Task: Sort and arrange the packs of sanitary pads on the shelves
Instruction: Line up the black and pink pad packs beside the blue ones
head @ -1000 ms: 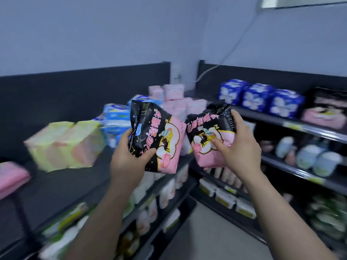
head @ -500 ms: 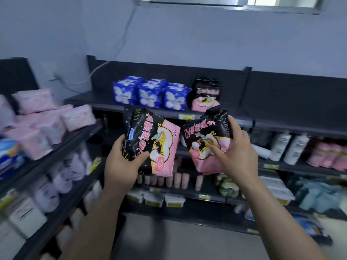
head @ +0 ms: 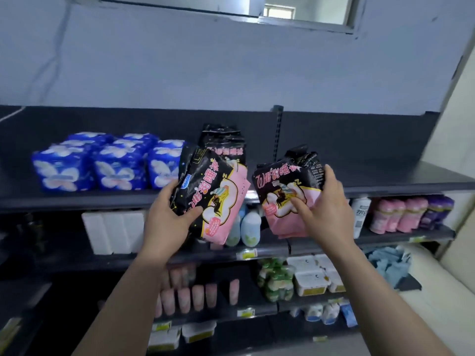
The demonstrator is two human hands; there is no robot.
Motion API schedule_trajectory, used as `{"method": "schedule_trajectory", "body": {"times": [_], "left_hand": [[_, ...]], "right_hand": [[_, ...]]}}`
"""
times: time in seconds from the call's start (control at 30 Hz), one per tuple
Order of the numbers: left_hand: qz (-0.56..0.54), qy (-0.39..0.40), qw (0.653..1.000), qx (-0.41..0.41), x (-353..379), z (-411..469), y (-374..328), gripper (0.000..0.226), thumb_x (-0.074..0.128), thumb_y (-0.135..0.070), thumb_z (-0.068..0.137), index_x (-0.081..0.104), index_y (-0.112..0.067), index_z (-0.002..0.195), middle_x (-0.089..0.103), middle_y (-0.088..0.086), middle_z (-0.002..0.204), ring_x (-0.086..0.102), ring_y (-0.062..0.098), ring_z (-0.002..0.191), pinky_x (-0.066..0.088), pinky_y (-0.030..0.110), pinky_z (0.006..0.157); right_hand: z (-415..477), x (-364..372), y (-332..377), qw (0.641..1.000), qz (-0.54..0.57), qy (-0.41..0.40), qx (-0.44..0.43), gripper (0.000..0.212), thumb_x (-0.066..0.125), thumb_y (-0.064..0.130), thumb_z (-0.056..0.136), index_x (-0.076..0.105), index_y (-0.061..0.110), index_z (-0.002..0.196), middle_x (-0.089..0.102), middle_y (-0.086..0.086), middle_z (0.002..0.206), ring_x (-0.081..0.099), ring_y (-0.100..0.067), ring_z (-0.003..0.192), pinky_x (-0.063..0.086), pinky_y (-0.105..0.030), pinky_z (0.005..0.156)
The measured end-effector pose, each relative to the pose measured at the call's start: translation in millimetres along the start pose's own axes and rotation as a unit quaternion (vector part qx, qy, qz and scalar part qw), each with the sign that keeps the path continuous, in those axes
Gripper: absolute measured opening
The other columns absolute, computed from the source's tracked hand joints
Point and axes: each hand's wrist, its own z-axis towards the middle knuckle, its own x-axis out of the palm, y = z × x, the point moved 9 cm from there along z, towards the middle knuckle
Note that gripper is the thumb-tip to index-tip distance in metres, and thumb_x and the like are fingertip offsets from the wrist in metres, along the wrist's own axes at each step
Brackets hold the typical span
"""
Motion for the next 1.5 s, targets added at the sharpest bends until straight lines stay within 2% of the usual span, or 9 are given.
{"method": "schedule_trajectory", "body": {"times": [0.1, 0.27, 0.43, 0.53, 0.73, 1.0, 1.2, 1.37, 1.5], "left_hand": [[0.002, 0.027, 0.999, 0.029, 30.4, 59.9, -12.8, 0.068, 0.082, -0.012, 0.075, 0.051, -0.028, 0.133, 0.066, -0.008, 0.117, 0.063, 0.012, 0.104, 0.049, 0.040, 0.098], [-0.002, 0.048, 0.996, 0.072, 77.9, 139.7, -32.7, 0.070, 0.082, -0.017, 0.075, 0.049, -0.027, 0.136, 0.062, -0.009, 0.118, 0.060, 0.012, 0.106, 0.047, 0.033, 0.095], [-0.006, 0.081, 0.991, 0.106, 132.7, 189.5, -55.0, 0.064, 0.079, -0.016, 0.078, 0.050, -0.024, 0.135, 0.059, -0.012, 0.112, 0.057, 0.007, 0.099, 0.039, 0.012, 0.072], [-0.004, 0.098, 0.989, 0.115, 164.6, 218.9, -65.9, 0.061, 0.079, -0.017, 0.079, 0.052, -0.021, 0.134, 0.061, -0.009, 0.114, 0.058, 0.009, 0.098, 0.040, 0.013, 0.070], [0.016, 0.108, 0.987, 0.122, 225.2, 279.2, -79.9, 0.057, 0.079, -0.012, 0.077, 0.056, -0.021, 0.129, 0.062, -0.008, 0.110, 0.059, 0.013, 0.098, 0.044, 0.026, 0.085], [0.096, 0.120, 0.986, 0.070, 296.0, 376.2, -61.5, 0.061, 0.079, -0.013, 0.075, 0.055, -0.022, 0.130, 0.064, -0.002, 0.116, 0.062, 0.020, 0.100, 0.050, 0.040, 0.093], [0.223, 0.177, 0.957, 0.049, 334.3, 435.9, -36.4, 0.052, 0.079, -0.013, 0.075, 0.060, -0.020, 0.123, 0.066, 0.002, 0.110, 0.062, 0.020, 0.094, 0.046, 0.030, 0.084], [0.284, 0.212, 0.934, 0.040, 358.5, 469.3, -13.2, 0.056, 0.080, -0.012, 0.076, 0.059, -0.017, 0.127, 0.063, 0.001, 0.112, 0.057, 0.020, 0.097, 0.039, 0.026, 0.084], [0.321, 0.224, 0.919, 0.037, 377.7, 486.5, 3.8, 0.056, 0.084, -0.010, 0.070, 0.063, -0.017, 0.122, 0.065, 0.003, 0.116, 0.059, 0.021, 0.100, 0.043, 0.027, 0.086]], "right_hand": [[42.4, 13.6, -8.1, 0.999, 0.008, -0.028, 0.016, 0.087, 0.068, 0.047, 0.084, 0.020, 0.019, 0.151, 0.044, -0.006, 0.140, 0.046, -0.025, 0.125, 0.044, -0.040, 0.085], [87.7, 27.0, -38.0, 0.995, 0.025, -0.089, 0.038, 0.077, 0.066, 0.052, 0.083, 0.031, 0.024, 0.145, 0.051, -0.004, 0.132, 0.047, -0.022, 0.121, 0.046, -0.040, 0.083], [113.6, 37.7, -74.0, 0.991, 0.034, -0.103, 0.075, 0.074, 0.068, 0.049, 0.082, 0.032, 0.027, 0.143, 0.050, -0.002, 0.131, 0.050, -0.022, 0.120, 0.045, -0.039, 0.083], [133.3, 42.9, -94.2, 0.990, 0.036, -0.113, 0.080, 0.072, 0.069, 0.046, 0.081, 0.033, 0.029, 0.142, 0.050, 0.000, 0.130, 0.049, -0.020, 0.120, 0.043, -0.036, 0.081], [187.3, 64.6, -135.2, 0.989, 0.062, -0.113, 0.078, 0.071, 0.069, 0.047, 0.080, 0.035, 0.031, 0.140, 0.049, 0.006, 0.131, 0.050, -0.017, 0.117, 0.040, -0.033, 0.081], [283.5, 124.3, -182.8, 0.985, 0.161, -0.032, 0.057, 0.072, 0.078, 0.029, 0.074, 0.036, 0.036, 0.131, 0.051, 0.017, 0.127, 0.052, -0.009, 0.106, 0.042, -0.031, 0.083], [336.3, 186.4, -212.3, 0.974, 0.215, 0.043, 0.054, 0.071, 0.078, 0.025, 0.073, 0.042, 0.033, 0.133, 0.053, 0.015, 0.127, 0.052, -0.006, 0.111, 0.041, -0.029, 0.090], [362.1, 231.4, -231.2, 0.964, 0.244, 0.098, 0.052, 0.066, 0.079, 0.025, 0.071, 0.048, 0.031, 0.129, 0.058, 0.012, 0.123, 0.056, -0.008, 0.111, 0.047, -0.035, 0.095], [371.2, 254.4, -237.7, 0.953, 0.269, 0.125, 0.055, 0.071, 0.079, 0.035, 0.064, 0.048, 0.033, 0.128, 0.059, 0.014, 0.122, 0.057, -0.007, 0.112, 0.047, -0.033, 0.096]]}}
